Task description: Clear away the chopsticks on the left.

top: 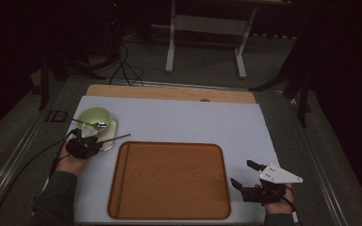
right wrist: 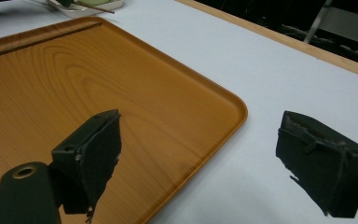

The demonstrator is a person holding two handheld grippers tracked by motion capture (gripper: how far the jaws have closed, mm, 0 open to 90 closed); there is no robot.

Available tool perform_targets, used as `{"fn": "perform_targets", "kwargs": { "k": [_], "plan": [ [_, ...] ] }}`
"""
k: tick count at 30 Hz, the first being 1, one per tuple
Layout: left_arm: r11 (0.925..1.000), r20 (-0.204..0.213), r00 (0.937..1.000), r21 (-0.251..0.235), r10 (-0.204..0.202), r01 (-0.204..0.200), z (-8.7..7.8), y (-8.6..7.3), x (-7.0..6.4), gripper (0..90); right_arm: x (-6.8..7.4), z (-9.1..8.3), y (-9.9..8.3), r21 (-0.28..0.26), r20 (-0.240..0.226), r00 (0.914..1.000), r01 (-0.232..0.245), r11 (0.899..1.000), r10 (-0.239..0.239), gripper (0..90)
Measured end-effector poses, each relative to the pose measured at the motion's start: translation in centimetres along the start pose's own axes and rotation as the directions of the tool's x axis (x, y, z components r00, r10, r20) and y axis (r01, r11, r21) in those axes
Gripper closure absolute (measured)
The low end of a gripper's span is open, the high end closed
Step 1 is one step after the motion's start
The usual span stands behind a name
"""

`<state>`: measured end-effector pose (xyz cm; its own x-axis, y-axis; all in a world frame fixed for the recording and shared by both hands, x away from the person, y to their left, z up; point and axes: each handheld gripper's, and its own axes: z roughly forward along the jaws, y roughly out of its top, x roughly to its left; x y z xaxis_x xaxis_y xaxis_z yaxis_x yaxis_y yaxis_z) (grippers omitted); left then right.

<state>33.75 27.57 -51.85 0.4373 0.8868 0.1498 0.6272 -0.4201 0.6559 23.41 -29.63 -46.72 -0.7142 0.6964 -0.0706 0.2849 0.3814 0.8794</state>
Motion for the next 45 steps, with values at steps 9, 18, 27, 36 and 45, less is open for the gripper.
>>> {"fn": "perform_targets", "kwargs": {
  "k": [9,18,27,36,45],
  "plan": [
    [0.9989,0.006,0.9992,0.025,0.039,-0.039,0.4,1.1,-0.7,79.8,0.0,0.0,0.0,0.001,-0.001,1.0000,0.000,1.000,0.000,13.4],
    [0.9961,0.030,0.9985,0.073,0.047,-0.049,0.7,2.2,-1.0,85.0,0.0,0.1,0.0,0.004,-0.006,1.0000,0.000,1.000,0.000,13.4],
    [0.9933,0.032,0.9992,0.112,0.025,-0.028,1.5,2.8,-1.0,81.1,0.0,0.1,0.0,0.004,-0.009,1.0000,-0.002,1.000,0.002,13.4],
    [0.9905,0.033,0.9995,0.138,-0.001,-0.003,2.1,3.4,-0.9,80.6,0.0,0.1,0.0,0.004,-0.013,0.9999,-0.003,1.000,0.003,13.4],
    [0.9893,0.060,0.9976,0.144,-0.036,0.027,1.9,3.5,-0.8,85.7,-0.1,0.0,0.0,0.003,-0.010,0.9999,-0.002,1.000,0.002,13.4]
  ]
}}
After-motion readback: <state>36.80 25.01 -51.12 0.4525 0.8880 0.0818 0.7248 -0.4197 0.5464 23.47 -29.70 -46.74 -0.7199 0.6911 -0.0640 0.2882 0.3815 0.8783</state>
